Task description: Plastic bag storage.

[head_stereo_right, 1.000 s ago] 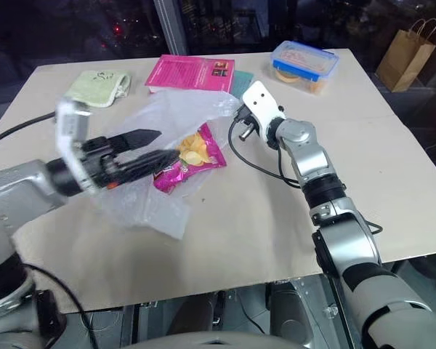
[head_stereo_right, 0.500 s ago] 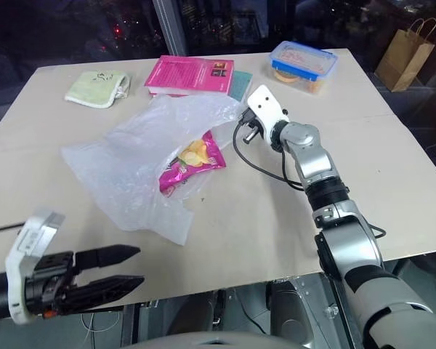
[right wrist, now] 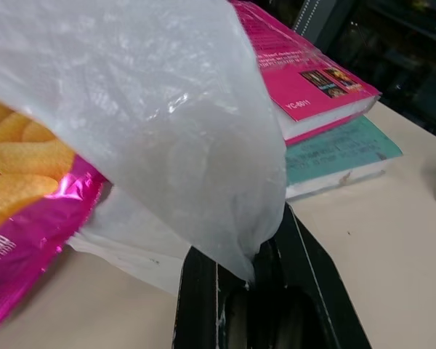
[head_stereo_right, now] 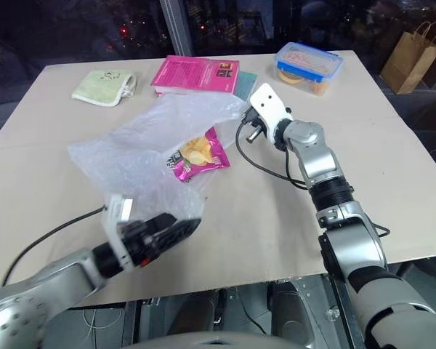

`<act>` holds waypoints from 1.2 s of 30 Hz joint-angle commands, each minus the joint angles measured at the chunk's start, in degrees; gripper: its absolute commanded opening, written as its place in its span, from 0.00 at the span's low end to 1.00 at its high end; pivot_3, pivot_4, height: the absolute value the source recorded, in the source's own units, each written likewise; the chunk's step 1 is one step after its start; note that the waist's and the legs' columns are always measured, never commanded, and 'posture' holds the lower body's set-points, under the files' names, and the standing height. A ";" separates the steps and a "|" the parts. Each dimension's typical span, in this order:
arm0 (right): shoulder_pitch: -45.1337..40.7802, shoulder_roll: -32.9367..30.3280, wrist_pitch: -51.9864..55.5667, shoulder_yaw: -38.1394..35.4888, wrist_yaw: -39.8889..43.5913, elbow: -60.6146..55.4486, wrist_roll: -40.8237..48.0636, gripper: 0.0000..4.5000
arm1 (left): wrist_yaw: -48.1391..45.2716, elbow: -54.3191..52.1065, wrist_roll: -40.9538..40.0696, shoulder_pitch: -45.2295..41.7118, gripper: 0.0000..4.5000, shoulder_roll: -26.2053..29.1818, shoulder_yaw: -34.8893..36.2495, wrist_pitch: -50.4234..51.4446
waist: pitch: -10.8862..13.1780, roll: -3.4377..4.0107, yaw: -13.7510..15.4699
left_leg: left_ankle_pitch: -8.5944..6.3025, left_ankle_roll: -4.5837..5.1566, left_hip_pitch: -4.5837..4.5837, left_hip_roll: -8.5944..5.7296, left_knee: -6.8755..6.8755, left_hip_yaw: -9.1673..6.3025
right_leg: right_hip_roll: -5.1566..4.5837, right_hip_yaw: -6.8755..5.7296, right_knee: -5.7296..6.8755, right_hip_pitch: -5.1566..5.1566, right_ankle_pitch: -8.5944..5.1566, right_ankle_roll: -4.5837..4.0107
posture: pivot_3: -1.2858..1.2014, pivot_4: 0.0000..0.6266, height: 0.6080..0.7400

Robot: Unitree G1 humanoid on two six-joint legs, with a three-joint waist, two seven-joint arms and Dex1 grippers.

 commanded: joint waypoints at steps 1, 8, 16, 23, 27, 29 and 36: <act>-0.03 -0.88 0.42 -0.33 0.01 -3.29 0.10 0.00 | 2.91 0.35 -3.72 -0.13 0.60 -1.30 -1.58 -3.04 | 0.00 0.01 -0.28 | 0.00 0.00 0.01 0.00 0.00 0.05 | 0.00 0.05 0.00 -0.01 0.00 0.00 | 0.52 0.24 1.00; -0.60 -1.36 0.22 -0.87 -0.25 -2.36 0.42 0.00 | 5.67 1.85 -16.95 1.23 0.01 0.32 3.16 -9.85 | 0.00 0.01 -0.08 | 0.00 0.01 -0.02 0.00 -0.01 0.03 | 0.00 0.02 -0.01 -0.02 -0.01 0.00 | 0.52 0.24 1.00; -11.22 -0.76 2.35 -8.82 0.15 3.92 8.22 0.00 | -1.51 8.61 -36.51 -10.78 0.01 13.96 17.28 -13.93 | 0.10 0.06 0.13 | 0.00 0.01 -0.08 0.00 0.04 -0.02 | 0.02 -0.05 -0.01 -0.04 -0.01 -0.01 | 0.52 0.24 1.00; -32.21 -5.38 9.47 -18.96 2.01 15.44 18.06 0.00 | 2.55 41.67 -34.87 -49.99 0.01 29.35 16.65 -13.71 | 0.28 -0.09 0.92 | 0.06 -0.06 -0.21 0.00 0.04 -0.29 | 0.17 -0.30 -0.08 -0.04 0.00 -0.01 | 0.52 0.24 1.00; -42.39 -10.27 10.25 -20.30 2.16 22.93 18.38 0.00 | -3.21 58.48 -20.92 -65.69 0.01 32.55 9.02 -12.07 | 0.29 -0.10 0.99 | 0.05 -0.11 -0.28 -0.06 -0.28 -0.17 | 0.07 -0.29 -0.33 -0.11 -0.11 0.01 | 0.52 0.24 1.00; -44.67 -12.64 9.15 -19.63 2.44 24.73 17.33 0.00 | -7.51 63.42 -15.60 -70.93 0.01 31.76 6.18 -10.81 | 0.29 -0.11 0.63 | 0.06 -0.13 -0.35 -0.07 -0.47 -0.15 | 0.04 -0.26 -0.37 -0.16 -0.11 0.02 | 0.52 0.24 1.00; -32.56 -21.51 21.70 -17.87 3.89 1.97 17.74 0.00 | -15.52 59.66 -4.90 -69.53 0.01 25.97 1.08 -3.98 | 0.28 -0.12 -0.37 | 0.08 -0.16 -1.37 -0.20 -0.40 -0.20 | -0.23 -0.36 -0.36 -1.11 -0.10 0.04 | 0.52 0.24 1.00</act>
